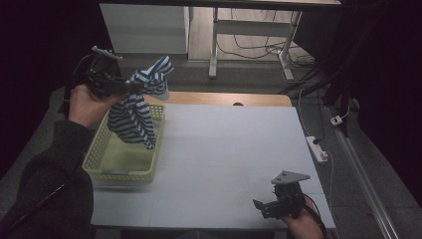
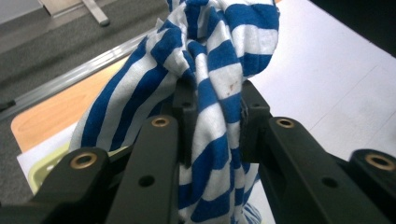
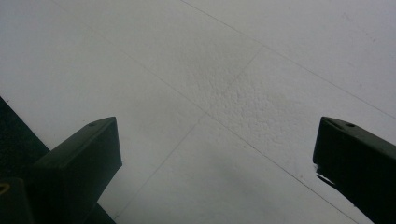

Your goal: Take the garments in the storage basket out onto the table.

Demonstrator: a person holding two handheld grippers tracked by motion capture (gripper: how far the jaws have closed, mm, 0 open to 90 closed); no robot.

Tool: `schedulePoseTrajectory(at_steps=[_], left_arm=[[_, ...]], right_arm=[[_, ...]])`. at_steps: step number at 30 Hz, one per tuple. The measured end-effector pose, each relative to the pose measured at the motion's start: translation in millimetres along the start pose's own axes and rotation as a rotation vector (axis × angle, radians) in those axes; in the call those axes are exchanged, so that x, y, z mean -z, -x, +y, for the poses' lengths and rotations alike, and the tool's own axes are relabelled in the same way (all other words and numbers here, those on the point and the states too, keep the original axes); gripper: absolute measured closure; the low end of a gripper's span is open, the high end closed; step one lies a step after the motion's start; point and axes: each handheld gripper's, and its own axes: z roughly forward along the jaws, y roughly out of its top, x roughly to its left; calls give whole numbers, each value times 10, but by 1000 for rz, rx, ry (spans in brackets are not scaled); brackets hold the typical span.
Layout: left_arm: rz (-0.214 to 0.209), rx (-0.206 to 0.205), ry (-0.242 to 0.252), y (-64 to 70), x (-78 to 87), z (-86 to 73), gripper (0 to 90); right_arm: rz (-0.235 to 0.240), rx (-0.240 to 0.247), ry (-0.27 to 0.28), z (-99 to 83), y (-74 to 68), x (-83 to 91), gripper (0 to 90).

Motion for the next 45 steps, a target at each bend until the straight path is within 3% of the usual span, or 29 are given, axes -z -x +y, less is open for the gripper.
schedulePoseTrajectory(at_steps=[15, 45], left_arm=[[-45, -53, 35, 245, 4, 294, 735], [-184, -142, 51, 854, -522, 676, 734]], right_arm=[[2, 1, 2, -1, 2, 2, 7], [2, 12, 2, -4, -3, 5, 8]])
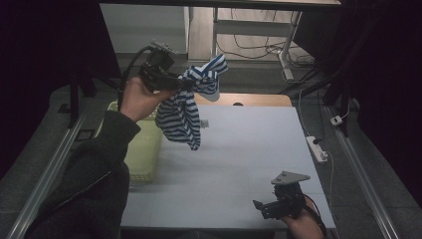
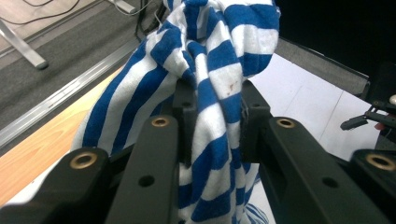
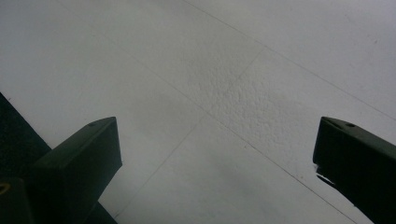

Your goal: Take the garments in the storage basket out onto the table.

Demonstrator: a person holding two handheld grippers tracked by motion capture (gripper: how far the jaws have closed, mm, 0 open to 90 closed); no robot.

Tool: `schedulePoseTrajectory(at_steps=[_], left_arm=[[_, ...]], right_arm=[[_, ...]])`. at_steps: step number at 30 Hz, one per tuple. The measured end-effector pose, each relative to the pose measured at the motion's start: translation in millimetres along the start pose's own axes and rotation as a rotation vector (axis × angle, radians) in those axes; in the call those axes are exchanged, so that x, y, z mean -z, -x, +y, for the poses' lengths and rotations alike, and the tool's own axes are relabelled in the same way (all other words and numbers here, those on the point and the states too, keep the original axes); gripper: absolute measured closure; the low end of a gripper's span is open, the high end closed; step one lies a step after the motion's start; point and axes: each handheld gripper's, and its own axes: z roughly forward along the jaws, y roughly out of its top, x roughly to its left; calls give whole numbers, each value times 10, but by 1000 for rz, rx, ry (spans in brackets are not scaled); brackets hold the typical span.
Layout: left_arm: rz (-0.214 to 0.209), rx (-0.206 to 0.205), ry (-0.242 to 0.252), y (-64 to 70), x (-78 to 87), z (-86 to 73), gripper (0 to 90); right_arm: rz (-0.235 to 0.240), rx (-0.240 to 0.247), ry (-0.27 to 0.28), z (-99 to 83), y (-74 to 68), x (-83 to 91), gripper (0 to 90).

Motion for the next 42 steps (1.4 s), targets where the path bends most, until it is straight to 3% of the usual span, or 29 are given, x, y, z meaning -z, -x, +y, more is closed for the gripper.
schedulePoseTrajectory(at_steps=[16, 24, 32, 42], left_arm=[[-56, -48, -7, 247, -318, 188, 733], [-61, -71, -13, 339, -451, 245, 733], [-58, -79, -19, 351, -562, 191, 730], [-61, -66, -41, 303, -790, -6, 728]], right_arm=[[2, 6, -1, -1, -6, 0, 7], [2, 10, -2, -1, -9, 0, 7], [3, 12, -3, -1, -11, -1, 8], [2, 15, -4, -1, -10, -4, 8]])
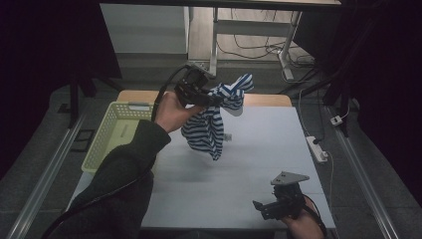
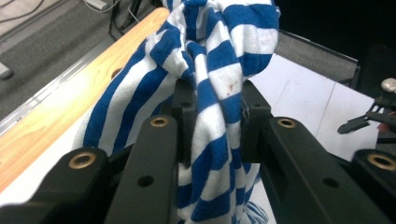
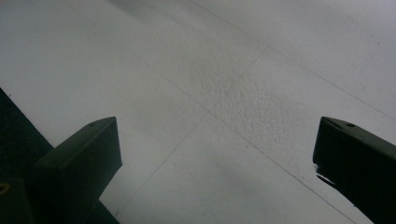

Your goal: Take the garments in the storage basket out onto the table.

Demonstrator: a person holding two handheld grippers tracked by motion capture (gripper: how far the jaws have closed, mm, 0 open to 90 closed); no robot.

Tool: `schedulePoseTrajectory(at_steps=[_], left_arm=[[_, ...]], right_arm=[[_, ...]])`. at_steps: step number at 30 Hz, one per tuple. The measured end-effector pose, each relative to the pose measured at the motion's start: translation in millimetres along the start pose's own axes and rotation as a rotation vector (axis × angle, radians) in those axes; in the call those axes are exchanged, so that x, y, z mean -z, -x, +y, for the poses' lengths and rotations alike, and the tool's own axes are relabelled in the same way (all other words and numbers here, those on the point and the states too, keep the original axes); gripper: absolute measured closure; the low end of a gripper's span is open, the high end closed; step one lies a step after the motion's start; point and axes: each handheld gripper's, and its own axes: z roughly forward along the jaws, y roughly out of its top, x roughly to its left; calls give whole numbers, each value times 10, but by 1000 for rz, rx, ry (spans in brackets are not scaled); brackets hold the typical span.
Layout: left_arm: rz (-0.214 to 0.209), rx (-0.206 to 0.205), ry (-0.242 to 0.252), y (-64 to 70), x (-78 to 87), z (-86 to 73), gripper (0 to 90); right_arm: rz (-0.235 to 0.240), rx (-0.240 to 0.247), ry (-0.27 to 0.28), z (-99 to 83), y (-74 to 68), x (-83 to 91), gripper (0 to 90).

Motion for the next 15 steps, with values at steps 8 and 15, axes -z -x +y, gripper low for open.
schedulePoseTrajectory(at_steps=[8, 15], left_arm=[[1, 10, -15, -49, -208, -196, 726], [4, 32, -34, -93, -393, -387, 723]], right_arm=[[0, 2, -5, 1, -2, 1, 8], [1, 3, -5, 1, -4, 1, 8]])
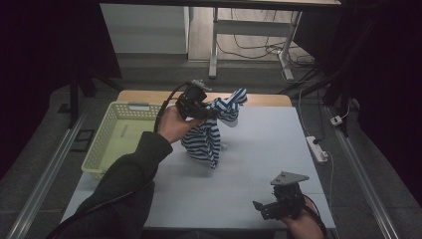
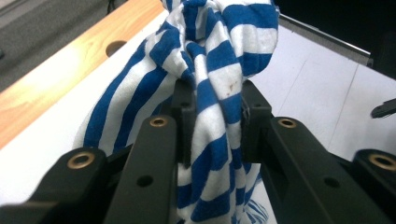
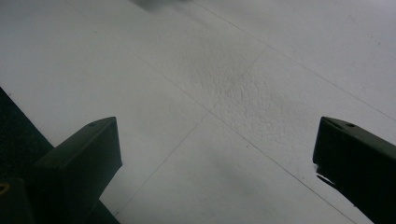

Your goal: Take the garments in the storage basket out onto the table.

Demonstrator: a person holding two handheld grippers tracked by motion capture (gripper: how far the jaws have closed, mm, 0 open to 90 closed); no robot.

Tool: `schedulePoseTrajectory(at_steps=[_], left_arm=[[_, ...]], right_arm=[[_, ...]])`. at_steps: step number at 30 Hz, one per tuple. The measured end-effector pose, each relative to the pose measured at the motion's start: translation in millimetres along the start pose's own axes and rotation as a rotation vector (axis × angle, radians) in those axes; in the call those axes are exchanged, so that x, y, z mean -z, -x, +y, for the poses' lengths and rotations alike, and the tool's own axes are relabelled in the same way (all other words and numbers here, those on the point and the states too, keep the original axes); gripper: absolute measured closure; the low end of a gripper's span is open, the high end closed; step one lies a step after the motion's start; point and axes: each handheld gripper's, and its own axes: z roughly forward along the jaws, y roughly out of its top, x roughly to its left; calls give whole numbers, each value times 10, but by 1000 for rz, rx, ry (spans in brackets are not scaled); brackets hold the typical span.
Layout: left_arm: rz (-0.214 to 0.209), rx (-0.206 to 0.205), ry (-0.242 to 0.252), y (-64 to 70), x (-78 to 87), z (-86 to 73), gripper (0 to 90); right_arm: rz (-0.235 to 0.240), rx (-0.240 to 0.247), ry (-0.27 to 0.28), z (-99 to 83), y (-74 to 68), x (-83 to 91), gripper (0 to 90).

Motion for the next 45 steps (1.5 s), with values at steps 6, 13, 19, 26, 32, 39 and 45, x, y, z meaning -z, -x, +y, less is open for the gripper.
schedulePoseTrajectory(at_steps=[6, 13, 19, 26, 32, 39, 45], left_arm=[[3, 13, -19, -38, -167, -143, 720], [3, 25, -34, -52, -331, -279, 720], [9, 29, -49, -55, -476, -416, 718], [5, 62, -49, -92, -624, -580, 715], [-1, 85, -66, -121, -733, -703, 712], [-5, 99, -91, -115, -883, -834, 708], [-12, 106, -137, -117, -1027, -941, 702]], right_arm=[[0, 2, 0, 0, -3, -3, 8], [0, 6, 1, 0, -4, -4, 8], [0, 10, -3, 1, -6, -4, 8], [-3, 11, -3, 1, -10, -8, 9], [-3, 15, -6, 2, -12, -10, 9], [-5, 16, -8, 2, -15, -10, 9], [-5, 16, -9, 3, -16, -11, 9]])
